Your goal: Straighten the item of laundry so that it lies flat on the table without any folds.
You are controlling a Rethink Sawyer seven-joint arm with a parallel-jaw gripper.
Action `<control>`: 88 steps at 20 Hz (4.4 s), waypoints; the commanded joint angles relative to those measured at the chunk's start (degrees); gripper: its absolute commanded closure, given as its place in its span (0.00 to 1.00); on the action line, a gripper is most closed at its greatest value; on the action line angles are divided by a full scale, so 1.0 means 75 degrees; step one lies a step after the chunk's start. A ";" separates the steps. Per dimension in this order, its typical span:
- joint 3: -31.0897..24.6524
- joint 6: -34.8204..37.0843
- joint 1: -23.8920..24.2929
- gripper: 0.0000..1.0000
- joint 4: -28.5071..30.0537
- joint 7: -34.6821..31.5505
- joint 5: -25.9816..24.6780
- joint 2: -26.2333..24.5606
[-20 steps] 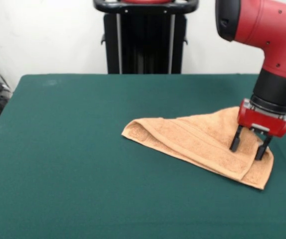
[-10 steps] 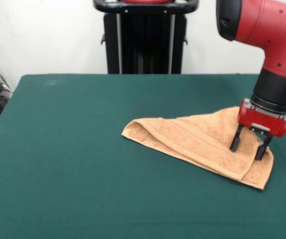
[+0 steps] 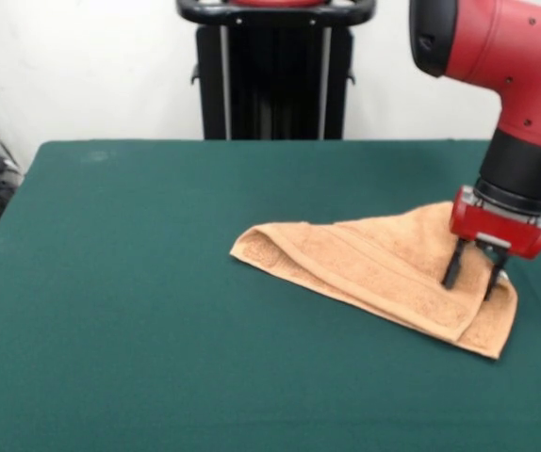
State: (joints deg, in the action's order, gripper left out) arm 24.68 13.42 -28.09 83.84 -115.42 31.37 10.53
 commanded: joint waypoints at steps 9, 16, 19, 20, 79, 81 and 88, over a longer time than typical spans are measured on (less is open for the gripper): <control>-0.0565 -0.0153 -0.0073 1.00 0.0514 -0.1720 0.0084 -0.0082; -0.0803 -0.0379 0.0131 1.00 0.0762 -0.1575 -0.0043 0.0096; -0.1037 -0.0533 0.0372 1.00 0.1258 -0.1359 -0.0264 0.0528; -0.1105 -0.0578 0.0452 1.00 0.1428 -0.1283 -0.0341 0.0680; -0.3010 -0.2875 0.2745 1.00 0.5058 -0.1965 -0.2273 0.2465; -0.3144 -0.3181 0.2757 1.00 0.5280 -0.2225 -0.2233 0.2466; -0.3543 -0.4105 0.2928 1.00 0.5792 -0.2755 -0.2237 0.2334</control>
State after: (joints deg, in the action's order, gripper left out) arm 7.07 -12.25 -7.20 120.02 -117.05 15.32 31.84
